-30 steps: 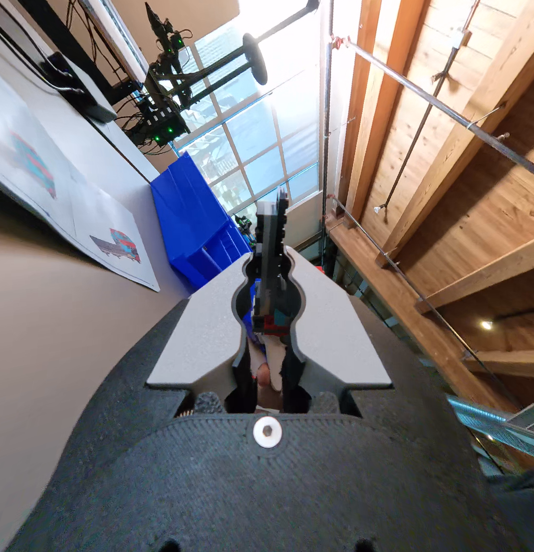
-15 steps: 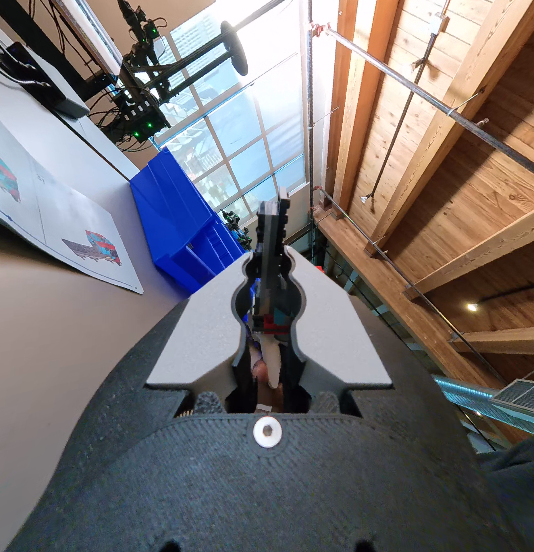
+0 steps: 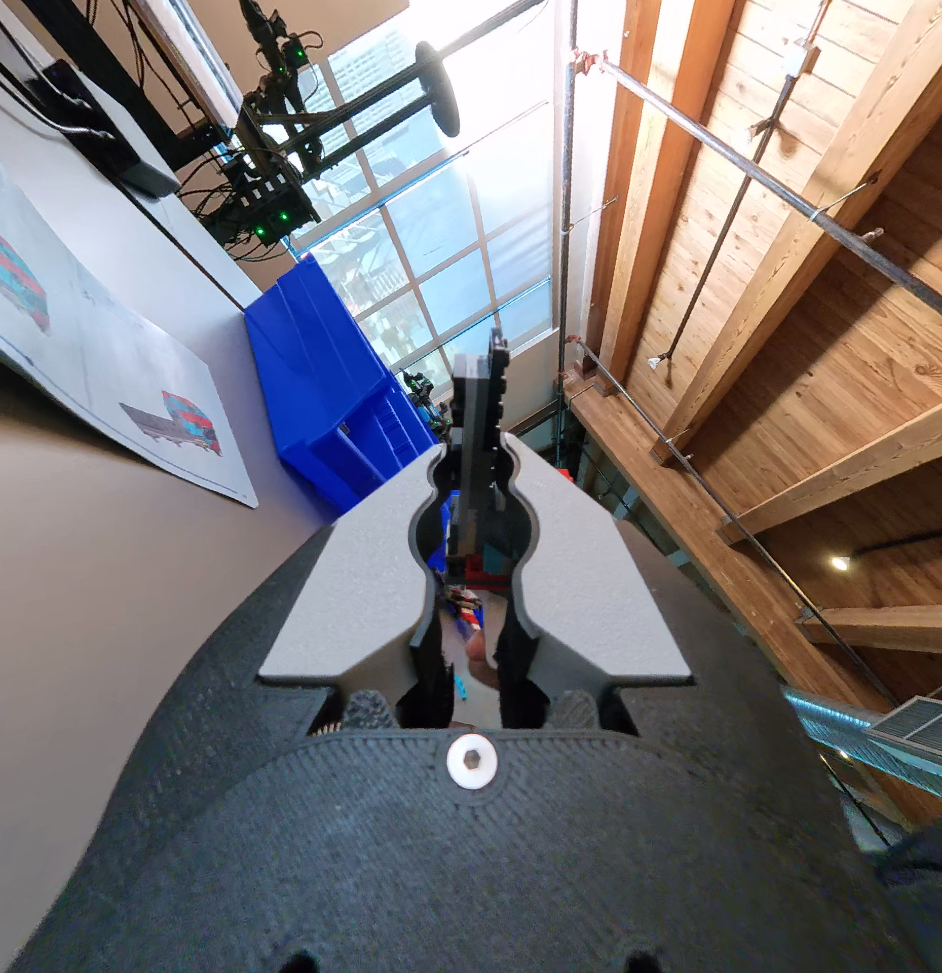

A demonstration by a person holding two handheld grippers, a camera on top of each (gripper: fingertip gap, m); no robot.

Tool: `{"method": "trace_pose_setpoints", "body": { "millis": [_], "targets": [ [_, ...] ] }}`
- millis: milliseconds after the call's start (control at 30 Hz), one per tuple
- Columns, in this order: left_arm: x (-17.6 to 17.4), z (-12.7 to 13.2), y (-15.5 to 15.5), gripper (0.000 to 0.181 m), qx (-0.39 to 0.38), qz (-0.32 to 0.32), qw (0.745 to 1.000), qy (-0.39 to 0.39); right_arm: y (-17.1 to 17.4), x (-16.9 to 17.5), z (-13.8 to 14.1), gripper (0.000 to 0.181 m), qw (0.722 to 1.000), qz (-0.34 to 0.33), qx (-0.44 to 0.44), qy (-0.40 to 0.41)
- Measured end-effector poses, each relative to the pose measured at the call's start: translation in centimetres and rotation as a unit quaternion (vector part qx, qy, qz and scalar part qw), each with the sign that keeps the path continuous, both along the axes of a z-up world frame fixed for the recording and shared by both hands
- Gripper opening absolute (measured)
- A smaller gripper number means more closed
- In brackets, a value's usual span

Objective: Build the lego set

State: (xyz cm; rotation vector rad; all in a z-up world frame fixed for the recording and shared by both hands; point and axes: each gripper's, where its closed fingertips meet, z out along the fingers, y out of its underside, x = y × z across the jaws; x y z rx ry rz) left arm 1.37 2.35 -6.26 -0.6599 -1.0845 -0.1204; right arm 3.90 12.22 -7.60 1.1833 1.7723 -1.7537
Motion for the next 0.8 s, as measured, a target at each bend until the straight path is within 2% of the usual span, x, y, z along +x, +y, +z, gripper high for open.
{"method": "trace_pose_setpoints", "body": {
  "millis": [100,167,367,500,567,667,800],
  "targets": [
    [0.0,-0.1,0.0,0.016,0.007,-0.004,1.0,-0.002,6.9,-1.8,-2.4,0.054,0.983,-0.077,0.149,0.078],
    [0.0,-0.2,0.4,0.016,0.006,-0.013,1.0,-0.005,10.2,-1.6,-4.2,0.048,0.96,-0.09,0.244,0.108],
    [0.1,-0.7,1.7,0.016,-0.003,-0.033,0.999,-0.013,16.3,0.0,-6.4,0.037,0.92,-0.109,0.358,0.119],
    [0.2,-0.8,2.0,0.016,-0.005,-0.04,0.999,-0.015,19.3,0.5,-6.6,0.033,0.919,-0.127,0.36,0.102],
    [0.2,-0.9,2.2,0.016,-0.006,-0.044,0.999,-0.016,20.6,1.1,-7.3,0.033,0.908,-0.124,0.39,0.089],
    [0.2,-1.1,2.3,0.016,-0.008,-0.048,0.999,-0.02,20.7,2.5,-8.5,0.035,0.903,-0.112,0.409,0.064],
    [0.2,-1.3,2.5,0.016,-0.006,-0.051,0.998,-0.028,20.1,3.3,-9.9,0.042,0.886,-0.135,0.44,0.057]
  ]
}}
